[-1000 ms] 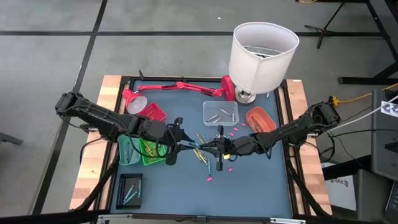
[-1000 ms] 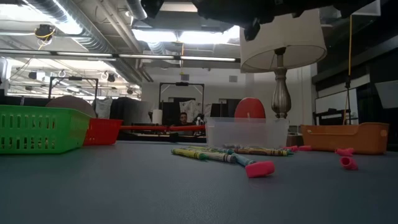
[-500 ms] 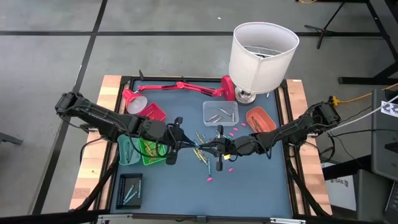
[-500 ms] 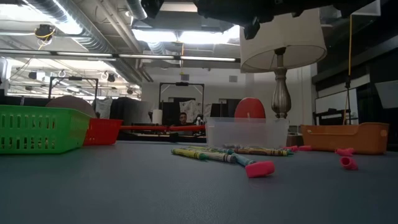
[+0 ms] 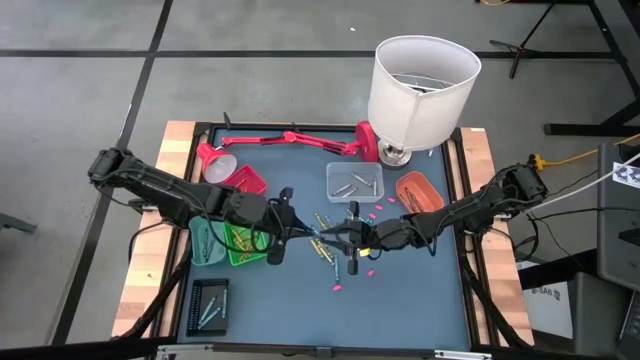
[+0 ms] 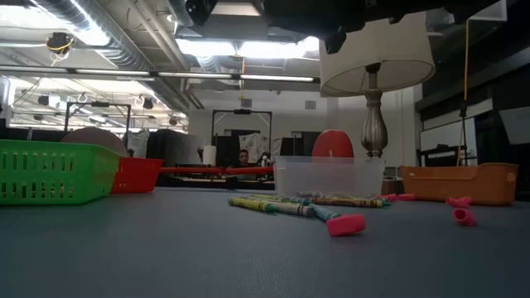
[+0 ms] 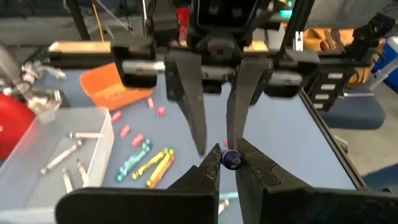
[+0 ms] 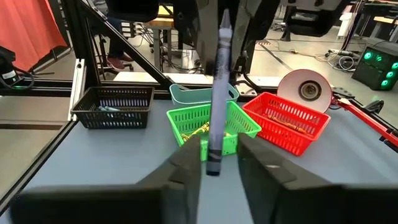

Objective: Sort crayons
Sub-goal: Put the blue crayon into the blue bin, then put the brown crayon into the orange bin

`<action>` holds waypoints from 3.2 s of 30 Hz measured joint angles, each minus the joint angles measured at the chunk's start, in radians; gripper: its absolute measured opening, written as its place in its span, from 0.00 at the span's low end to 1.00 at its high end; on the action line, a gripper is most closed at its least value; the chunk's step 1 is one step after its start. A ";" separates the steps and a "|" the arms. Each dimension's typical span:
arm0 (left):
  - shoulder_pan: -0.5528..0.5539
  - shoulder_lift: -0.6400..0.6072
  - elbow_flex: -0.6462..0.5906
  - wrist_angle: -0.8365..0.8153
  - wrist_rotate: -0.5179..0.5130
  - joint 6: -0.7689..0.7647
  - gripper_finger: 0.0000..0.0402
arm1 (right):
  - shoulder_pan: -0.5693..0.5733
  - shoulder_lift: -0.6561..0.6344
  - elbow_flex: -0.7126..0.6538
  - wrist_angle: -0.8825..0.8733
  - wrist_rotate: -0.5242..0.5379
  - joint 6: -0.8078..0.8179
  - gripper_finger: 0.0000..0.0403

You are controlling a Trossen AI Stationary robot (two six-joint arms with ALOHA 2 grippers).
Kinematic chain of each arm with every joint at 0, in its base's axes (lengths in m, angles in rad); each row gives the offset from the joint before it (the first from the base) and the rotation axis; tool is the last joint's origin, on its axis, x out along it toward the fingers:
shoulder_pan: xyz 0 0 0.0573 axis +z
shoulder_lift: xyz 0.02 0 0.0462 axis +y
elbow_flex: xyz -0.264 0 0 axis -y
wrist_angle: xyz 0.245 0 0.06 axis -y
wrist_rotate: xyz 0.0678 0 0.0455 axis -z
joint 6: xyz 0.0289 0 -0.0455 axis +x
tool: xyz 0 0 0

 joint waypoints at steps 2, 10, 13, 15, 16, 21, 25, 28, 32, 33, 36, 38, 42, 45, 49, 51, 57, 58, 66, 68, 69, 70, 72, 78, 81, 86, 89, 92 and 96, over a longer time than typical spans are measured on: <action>0.000 -0.017 0.000 -0.041 0.003 -0.021 0.04 | 0.000 0.000 0.000 -0.003 0.000 0.000 0.31; 0.000 -0.181 0.000 -0.419 0.120 -0.322 0.04 | 0.000 0.000 0.000 -0.101 0.000 0.002 0.39; -0.007 -0.247 0.000 -0.617 0.232 -0.487 0.04 | 0.000 0.000 0.000 -0.138 0.000 0.003 0.39; -0.022 -0.279 0.000 -0.750 0.277 -0.590 0.04 | 0.000 0.000 0.000 -0.160 0.000 0.003 0.39; -0.032 -0.291 0.000 -0.819 0.285 -0.638 0.04 | 0.000 0.000 0.000 -0.168 0.000 0.003 0.39; -0.089 -0.309 0.000 -1.150 0.281 -0.873 0.04 | 0.000 0.000 0.000 -0.207 0.000 0.029 0.39; -0.122 -0.309 0.000 -1.345 0.260 -1.042 0.04 | 0.000 0.000 0.000 -0.264 0.021 0.067 0.39; -0.134 -0.308 0.000 -1.410 0.208 -1.145 0.04 | 0.000 0.000 0.000 -0.317 0.062 0.111 0.39; -0.144 -0.301 0.000 -1.437 0.152 -1.181 0.04 | 0.000 0.000 0.000 -0.405 0.123 0.189 0.39; -0.146 -0.297 0.000 -1.435 0.141 -1.181 0.04 | 0.000 0.000 0.000 -0.434 0.131 0.207 0.39; -0.149 -0.278 0.000 -1.436 0.118 -1.181 0.04 | 0.000 0.000 0.000 -0.517 0.132 0.262 0.39; -0.149 -0.259 0.000 -1.435 0.115 -1.180 0.04 | 0.000 0.003 0.000 -0.558 0.132 0.295 0.39; -0.149 -0.219 0.000 -1.435 0.115 -1.180 0.04 | 0.000 0.020 0.000 -0.629 0.132 0.353 0.39; -0.149 -0.186 0.000 -1.437 0.115 -1.175 0.06 | 0.000 0.033 -0.002 -0.674 0.130 0.386 0.39; -0.151 -0.147 0.000 -1.438 0.116 -1.173 0.11 | 0.000 0.064 -0.001 -0.686 0.112 0.403 0.39; -0.153 -0.129 0.000 -1.436 0.116 -1.172 0.15 | 0.000 0.087 -0.001 -0.687 0.093 0.404 0.39; -0.154 -0.099 0.000 -1.430 0.107 -1.172 0.23 | 0.000 0.157 -0.001 -0.678 0.070 0.404 0.39; -0.155 -0.100 0.000 -1.422 0.101 -1.172 0.24 | 0.000 0.165 -0.001 -0.679 0.070 0.404 0.39; -0.155 -0.101 0.000 -1.367 0.067 -1.172 0.26 | 0.000 0.185 -0.001 -0.679 0.080 0.404 0.39; -0.155 -0.101 0.000 -1.358 0.062 -1.172 0.26 | 0.000 0.185 -0.001 -0.679 0.092 0.399 0.39; -0.155 -0.101 0.000 -1.354 0.062 -1.172 0.25 | 0.000 0.185 -0.001 -0.679 0.099 0.392 0.39; -0.155 -0.101 0.000 -1.349 0.062 -1.172 0.25 | 0.000 0.185 -0.001 -0.679 0.108 0.385 0.39; -0.155 -0.101 0.000 -1.344 0.061 -1.172 0.24 | -0.002 0.185 -0.001 -0.679 0.122 0.371 0.39; -0.155 -0.102 0.000 -1.336 0.051 -1.172 0.23 | -0.040 0.188 -0.001 -0.687 0.089 0.369 0.39; -0.155 -0.102 0.000 -1.337 0.051 -1.172 0.24 | -0.061 0.189 -0.001 -0.687 0.061 0.369 0.39; -0.155 -0.102 0.000 -1.336 0.051 -1.172 0.24 | -0.066 0.187 0.001 -0.683 0.004 0.369 0.39; -0.155 -0.102 0.000 -1.336 0.051 -1.171 0.24 | -0.065 0.188 0.002 -0.676 -0.067 0.371 0.39; -0.155 -0.102 0.000 -1.327 0.050 -1.171 0.25 | -0.067 0.188 0.002 -0.678 -0.102 0.374 0.39; -0.155 -0.102 0.000 -1.295 0.026 -1.171 0.25 | -0.066 0.188 0.002 -0.680 -0.107 0.389 0.39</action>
